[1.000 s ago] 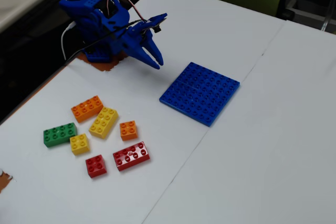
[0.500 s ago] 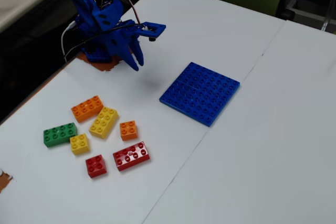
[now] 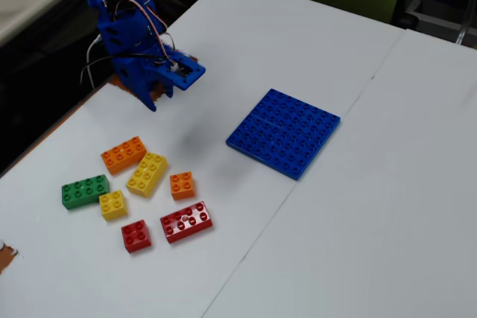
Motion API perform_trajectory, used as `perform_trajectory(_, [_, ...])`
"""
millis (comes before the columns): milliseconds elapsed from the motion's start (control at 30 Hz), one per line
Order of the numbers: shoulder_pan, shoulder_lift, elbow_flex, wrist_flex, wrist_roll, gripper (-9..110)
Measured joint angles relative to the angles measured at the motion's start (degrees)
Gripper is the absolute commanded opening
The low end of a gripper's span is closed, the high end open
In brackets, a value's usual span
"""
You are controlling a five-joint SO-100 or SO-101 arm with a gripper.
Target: Pick up the 2x4 orange block and go up the 8x8 blue block.
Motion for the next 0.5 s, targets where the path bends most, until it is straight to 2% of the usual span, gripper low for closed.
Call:
perform_trajectory(233, [4.4,-3.0,0.0,-0.6,0.6,22])
perform_trajectory(500, [11.7,-6.0,-0.9,-5.1,-17.8,22])
